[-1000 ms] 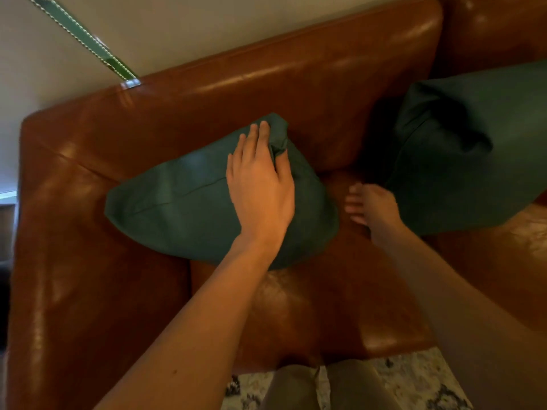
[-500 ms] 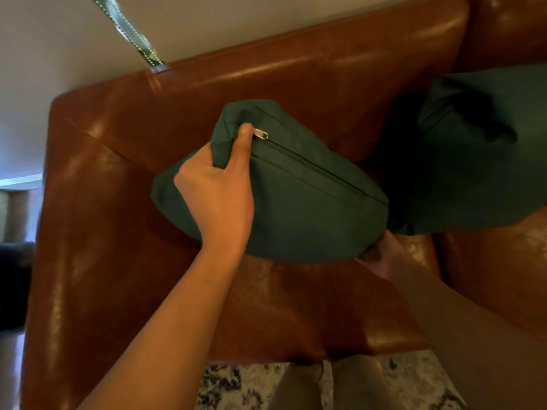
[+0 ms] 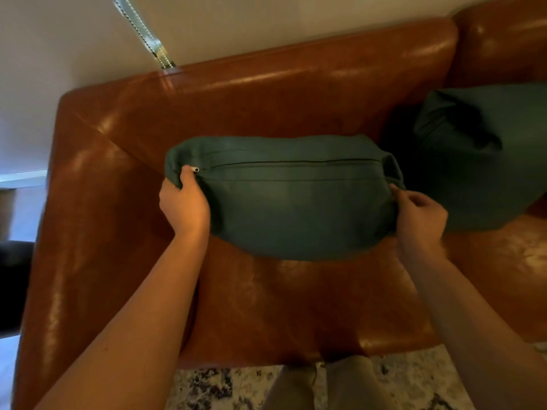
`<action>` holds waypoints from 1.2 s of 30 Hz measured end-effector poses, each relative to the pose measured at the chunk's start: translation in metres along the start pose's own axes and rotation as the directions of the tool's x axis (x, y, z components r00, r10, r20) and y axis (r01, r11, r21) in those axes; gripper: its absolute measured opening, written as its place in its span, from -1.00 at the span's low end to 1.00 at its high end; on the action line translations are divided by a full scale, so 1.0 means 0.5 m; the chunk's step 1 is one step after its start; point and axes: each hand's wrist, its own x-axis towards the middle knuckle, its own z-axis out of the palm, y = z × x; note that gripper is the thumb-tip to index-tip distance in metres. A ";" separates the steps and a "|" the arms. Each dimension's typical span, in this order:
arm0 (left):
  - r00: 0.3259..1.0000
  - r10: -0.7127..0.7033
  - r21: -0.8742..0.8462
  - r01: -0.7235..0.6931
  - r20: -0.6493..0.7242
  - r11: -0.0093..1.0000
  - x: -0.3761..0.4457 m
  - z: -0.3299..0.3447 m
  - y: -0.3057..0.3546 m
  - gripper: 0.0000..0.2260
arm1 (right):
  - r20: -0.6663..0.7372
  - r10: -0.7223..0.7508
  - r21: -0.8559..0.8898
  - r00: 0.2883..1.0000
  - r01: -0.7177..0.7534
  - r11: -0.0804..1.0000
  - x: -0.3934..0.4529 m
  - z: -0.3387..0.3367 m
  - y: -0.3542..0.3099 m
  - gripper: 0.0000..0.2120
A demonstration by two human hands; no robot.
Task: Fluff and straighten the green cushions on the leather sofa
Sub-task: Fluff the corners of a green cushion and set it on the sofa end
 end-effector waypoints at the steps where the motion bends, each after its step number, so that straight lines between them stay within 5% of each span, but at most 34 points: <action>1: 0.998 -0.052 0.027 0.052 0.024 0.998 0.008 0.000 -0.021 -0.64 | -0.023 -0.071 -0.022 0.997 0.070 0.997 -0.011 0.003 -0.019 -0.83; 7: 0.930 -0.298 0.161 0.267 0.214 0.950 0.003 0.000 -0.095 -0.49 | -0.056 -0.370 -0.125 0.927 0.361 0.924 -0.074 0.065 -0.091 -0.80; 9: 0.963 -0.136 0.232 0.080 0.232 0.969 -0.033 -0.001 -0.069 -0.46 | -0.016 -0.427 -0.146 0.904 0.421 0.895 -0.094 0.099 -0.093 -0.79; 11: 0.936 0.230 0.132 -0.272 0.265 0.953 -0.084 -0.001 -0.017 -0.50 | 0.044 -0.465 -0.168 0.884 0.465 0.869 -0.116 0.135 -0.088 -0.78; 14: 0.623 0.667 0.047 -0.744 0.408 0.667 -0.153 0.017 0.047 -0.57 | 0.095 -0.536 -0.200 0.839 0.544 0.815 -0.139 0.179 -0.085 -0.77; 16: 0.509 0.666 0.142 -0.839 0.546 0.525 -0.168 0.032 0.053 -0.59 | 0.194 -0.542 -0.229 0.818 0.575 0.786 -0.142 0.198 -0.087 -0.77; 20: 0.577 0.578 0.315 -0.810 0.577 0.494 -0.124 0.031 0.020 -0.59 | 0.396 -0.530 -0.214 0.749 0.637 0.740 -0.121 0.180 -0.084 -0.84; 23: 0.638 0.570 0.324 -0.762 0.517 0.560 -0.080 0.015 0.000 -0.61 | 0.094 -0.520 -0.369 0.849 0.514 0.774 -0.077 0.111 -0.029 -0.76; 25: 0.678 0.521 0.358 -0.725 0.518 0.588 -0.064 0.008 -0.009 -0.59 | -0.021 -0.182 -0.338 0.983 0.164 0.927 -0.055 0.073 0.015 -0.56; 27: 0.703 0.479 0.394 -0.700 0.525 0.595 -0.056 0.008 -0.014 -0.56 | 0.077 0.147 -0.253 0.986 -0.123 0.960 -0.045 0.064 0.046 -0.46; 28: 0.716 0.466 0.405 -0.686 0.519 0.604 -0.054 0.009 -0.014 -0.55 | 0.135 0.182 -0.259 0.974 -0.143 0.955 -0.043 0.069 0.049 -0.49; 36: 0.886 0.384 0.234 -0.443 0.260 0.865 -0.028 -0.024 -0.027 -0.70 | 0.205 -0.161 -0.342 0.965 0.225 0.912 -0.036 0.140 -0.022 -0.81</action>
